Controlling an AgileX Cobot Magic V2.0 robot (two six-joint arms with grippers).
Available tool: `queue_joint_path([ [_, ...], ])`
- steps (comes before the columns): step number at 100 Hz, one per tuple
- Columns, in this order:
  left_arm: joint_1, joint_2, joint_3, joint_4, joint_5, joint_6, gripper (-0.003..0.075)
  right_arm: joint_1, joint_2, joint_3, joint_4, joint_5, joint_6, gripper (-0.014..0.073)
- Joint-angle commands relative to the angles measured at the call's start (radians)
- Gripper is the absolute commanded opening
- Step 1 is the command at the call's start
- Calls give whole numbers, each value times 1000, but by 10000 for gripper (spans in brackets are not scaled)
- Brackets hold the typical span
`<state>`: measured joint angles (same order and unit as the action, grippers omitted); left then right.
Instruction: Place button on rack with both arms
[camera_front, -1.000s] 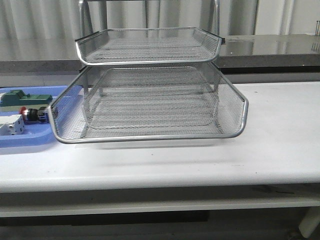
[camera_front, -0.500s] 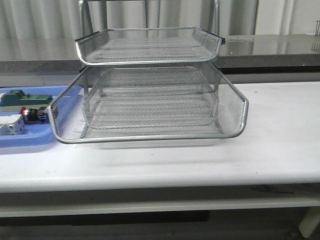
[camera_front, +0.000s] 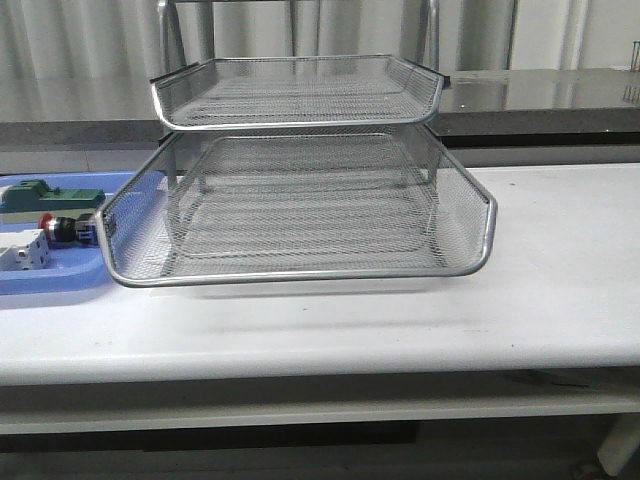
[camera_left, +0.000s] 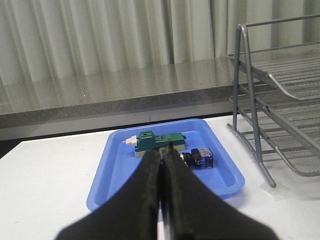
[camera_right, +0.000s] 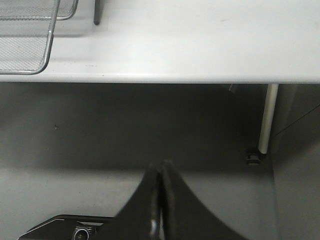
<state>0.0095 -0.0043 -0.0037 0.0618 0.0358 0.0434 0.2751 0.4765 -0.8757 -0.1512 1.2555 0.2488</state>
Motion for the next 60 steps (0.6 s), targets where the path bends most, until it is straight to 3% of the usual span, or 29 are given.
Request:
queue_joint_path([
  [1,1,-32,56,-7,-88,-12,-21,-6,9,-29,-20,-30,-1,-68],
  [36,1,-32,53,-7,-90,-12,-21,-6,9,-29,-20,-30,-1,-68],
  [60,1,-10,-33,-75,-67,-12,-21,-6,9,-29,-20,-30,-1,-68],
])
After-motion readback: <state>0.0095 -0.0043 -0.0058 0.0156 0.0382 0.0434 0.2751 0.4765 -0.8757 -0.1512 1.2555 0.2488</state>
